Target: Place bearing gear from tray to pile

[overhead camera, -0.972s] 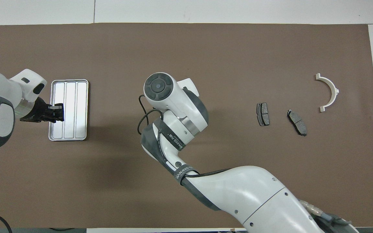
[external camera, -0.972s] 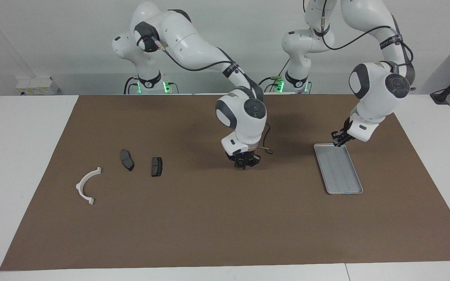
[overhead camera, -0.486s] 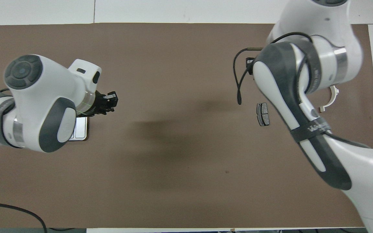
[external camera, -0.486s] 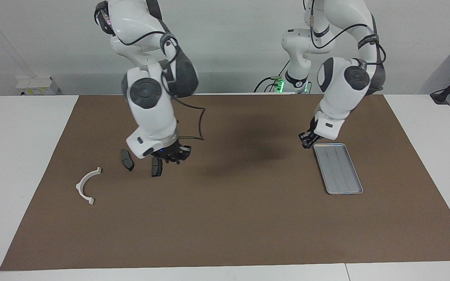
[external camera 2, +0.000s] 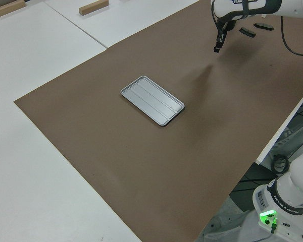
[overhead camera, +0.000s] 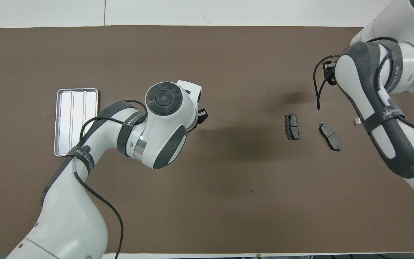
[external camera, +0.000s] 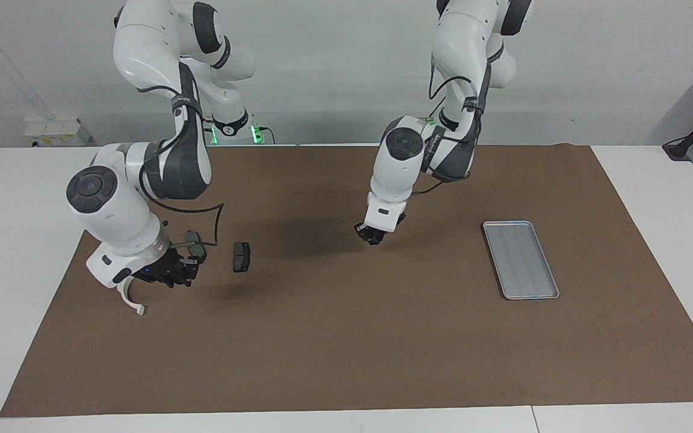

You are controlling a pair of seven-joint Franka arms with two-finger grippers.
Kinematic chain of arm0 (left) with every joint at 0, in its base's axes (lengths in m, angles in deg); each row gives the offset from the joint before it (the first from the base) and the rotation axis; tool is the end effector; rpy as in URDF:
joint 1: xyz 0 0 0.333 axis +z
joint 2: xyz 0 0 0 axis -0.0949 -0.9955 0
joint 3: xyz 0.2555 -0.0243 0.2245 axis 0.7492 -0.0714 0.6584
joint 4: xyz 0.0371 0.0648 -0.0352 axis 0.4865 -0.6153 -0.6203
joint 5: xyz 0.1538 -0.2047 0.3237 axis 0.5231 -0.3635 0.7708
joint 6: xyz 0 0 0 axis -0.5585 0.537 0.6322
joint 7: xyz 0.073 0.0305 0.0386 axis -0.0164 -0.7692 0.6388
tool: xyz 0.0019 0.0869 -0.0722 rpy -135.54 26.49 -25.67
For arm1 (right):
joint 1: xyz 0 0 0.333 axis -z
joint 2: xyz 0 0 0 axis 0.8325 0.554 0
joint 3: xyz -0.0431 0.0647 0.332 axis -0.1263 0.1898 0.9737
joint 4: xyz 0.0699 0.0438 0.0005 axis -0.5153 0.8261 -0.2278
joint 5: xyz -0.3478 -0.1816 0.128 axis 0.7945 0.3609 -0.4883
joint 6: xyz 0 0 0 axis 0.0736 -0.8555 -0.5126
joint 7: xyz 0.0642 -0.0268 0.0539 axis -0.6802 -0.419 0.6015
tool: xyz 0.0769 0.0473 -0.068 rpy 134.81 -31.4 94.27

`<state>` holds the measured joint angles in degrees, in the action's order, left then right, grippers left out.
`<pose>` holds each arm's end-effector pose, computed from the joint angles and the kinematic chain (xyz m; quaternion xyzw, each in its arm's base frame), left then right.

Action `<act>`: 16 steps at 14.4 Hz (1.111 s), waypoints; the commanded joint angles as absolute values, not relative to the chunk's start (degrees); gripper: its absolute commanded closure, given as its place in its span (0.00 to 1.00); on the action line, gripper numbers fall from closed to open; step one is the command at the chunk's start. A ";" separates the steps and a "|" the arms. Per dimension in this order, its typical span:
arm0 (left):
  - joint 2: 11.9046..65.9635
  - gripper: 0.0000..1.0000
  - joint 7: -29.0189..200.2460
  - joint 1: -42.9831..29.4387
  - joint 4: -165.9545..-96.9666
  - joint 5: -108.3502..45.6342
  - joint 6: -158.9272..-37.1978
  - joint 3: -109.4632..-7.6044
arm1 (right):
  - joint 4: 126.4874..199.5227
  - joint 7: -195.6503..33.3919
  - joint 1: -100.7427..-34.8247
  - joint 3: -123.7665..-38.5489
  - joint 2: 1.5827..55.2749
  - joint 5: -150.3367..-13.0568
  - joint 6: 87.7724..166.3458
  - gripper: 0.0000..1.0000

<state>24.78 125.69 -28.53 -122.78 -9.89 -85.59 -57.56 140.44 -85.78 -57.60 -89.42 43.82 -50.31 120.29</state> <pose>0.5536 -0.4030 0.3386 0.9813 0.1893 -0.0166 0.0316 0.7369 0.0038 0.3977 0.9993 0.0352 -0.0098 0.0108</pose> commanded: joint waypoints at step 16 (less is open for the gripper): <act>39.57 0.00 113.21 -14.45 -124.04 -3.67 -70.19 -55.68 | 147.23 -82.36 -56.18 -88.45 48.43 -49.88 134.28 0.00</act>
<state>32.07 120.90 -20.99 -120.86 -4.29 -74.85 -55.14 146.08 -82.45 -56.11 -88.85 50.00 -49.66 134.64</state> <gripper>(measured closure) 0.000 0.586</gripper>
